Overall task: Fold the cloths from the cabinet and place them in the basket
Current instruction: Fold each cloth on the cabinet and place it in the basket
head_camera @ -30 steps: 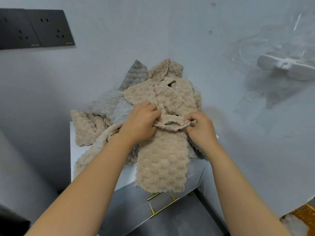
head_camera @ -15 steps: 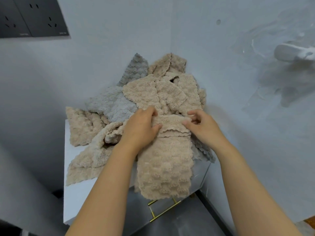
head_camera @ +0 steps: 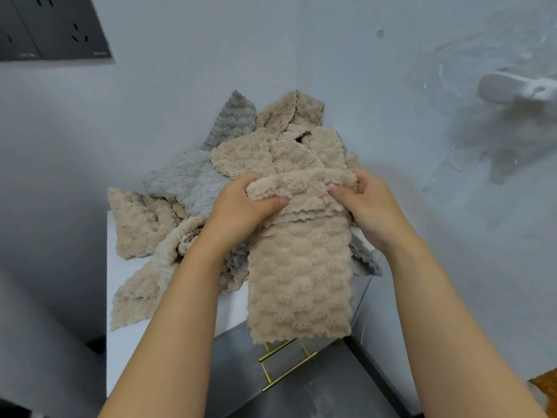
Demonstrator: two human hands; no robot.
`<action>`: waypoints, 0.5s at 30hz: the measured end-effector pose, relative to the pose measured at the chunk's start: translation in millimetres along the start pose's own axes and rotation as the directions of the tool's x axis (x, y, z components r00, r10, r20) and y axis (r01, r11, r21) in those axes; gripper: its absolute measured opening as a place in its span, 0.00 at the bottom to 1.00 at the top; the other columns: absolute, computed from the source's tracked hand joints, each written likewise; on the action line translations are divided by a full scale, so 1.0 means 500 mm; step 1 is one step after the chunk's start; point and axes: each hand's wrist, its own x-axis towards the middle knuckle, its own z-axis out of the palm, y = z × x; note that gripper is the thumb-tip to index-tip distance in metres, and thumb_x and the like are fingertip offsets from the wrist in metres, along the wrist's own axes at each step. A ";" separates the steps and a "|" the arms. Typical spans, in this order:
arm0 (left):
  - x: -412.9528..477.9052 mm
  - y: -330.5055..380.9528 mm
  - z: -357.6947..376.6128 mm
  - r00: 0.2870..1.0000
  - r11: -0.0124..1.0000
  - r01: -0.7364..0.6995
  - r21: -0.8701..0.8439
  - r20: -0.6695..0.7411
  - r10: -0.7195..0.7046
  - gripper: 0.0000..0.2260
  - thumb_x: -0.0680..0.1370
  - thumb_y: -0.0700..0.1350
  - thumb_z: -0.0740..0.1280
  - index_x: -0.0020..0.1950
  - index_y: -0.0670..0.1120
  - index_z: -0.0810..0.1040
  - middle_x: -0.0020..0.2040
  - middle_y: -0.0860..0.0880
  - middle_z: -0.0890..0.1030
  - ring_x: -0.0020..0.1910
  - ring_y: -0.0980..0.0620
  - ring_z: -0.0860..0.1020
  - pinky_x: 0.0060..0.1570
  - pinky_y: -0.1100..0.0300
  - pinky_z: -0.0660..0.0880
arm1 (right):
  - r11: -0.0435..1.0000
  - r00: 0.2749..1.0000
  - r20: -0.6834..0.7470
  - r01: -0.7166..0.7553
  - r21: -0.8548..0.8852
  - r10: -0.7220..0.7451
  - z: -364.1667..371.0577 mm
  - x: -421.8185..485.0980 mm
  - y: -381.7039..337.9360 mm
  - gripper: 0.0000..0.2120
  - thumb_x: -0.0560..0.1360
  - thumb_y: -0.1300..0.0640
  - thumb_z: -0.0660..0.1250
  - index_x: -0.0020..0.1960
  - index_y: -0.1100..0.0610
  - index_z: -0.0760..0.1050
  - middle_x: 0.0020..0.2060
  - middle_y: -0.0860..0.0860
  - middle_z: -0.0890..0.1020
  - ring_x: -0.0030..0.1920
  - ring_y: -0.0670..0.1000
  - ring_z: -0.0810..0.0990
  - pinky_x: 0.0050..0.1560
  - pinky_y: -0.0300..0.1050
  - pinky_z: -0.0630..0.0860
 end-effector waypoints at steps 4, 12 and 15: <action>0.003 -0.016 0.016 0.998 0.999 0.036 0.003 -0.061 -0.036 0.11 0.71 0.46 0.75 0.50 0.51 0.77 0.46 0.51 0.82 0.45 0.49 0.81 0.45 0.52 0.78 | 0.995 0.990 -0.117 0.064 -0.081 -0.073 0.012 -0.001 0.005 0.08 0.75 0.61 0.69 0.53 0.55 0.73 0.32 0.38 0.80 0.26 0.33 0.75 0.28 0.26 0.67; 0.008 -0.036 0.039 0.982 0.995 -0.063 0.082 -0.173 0.076 0.11 0.71 0.41 0.75 0.45 0.52 0.74 0.41 0.53 0.78 0.33 0.60 0.73 0.32 0.71 0.69 | 0.986 0.990 -0.131 0.027 -0.162 -0.048 0.004 -0.003 0.022 0.15 0.69 0.68 0.73 0.43 0.48 0.77 0.44 0.45 0.82 0.41 0.40 0.81 0.43 0.36 0.77; 0.006 -0.042 0.033 0.981 0.983 -0.116 0.141 -0.138 0.135 0.12 0.72 0.36 0.72 0.43 0.51 0.73 0.41 0.52 0.77 0.36 0.56 0.73 0.35 0.61 0.71 | 0.956 0.990 -0.106 0.056 -0.289 -0.090 -0.001 -0.006 0.026 0.15 0.67 0.66 0.75 0.39 0.48 0.76 0.42 0.43 0.81 0.45 0.43 0.79 0.46 0.36 0.74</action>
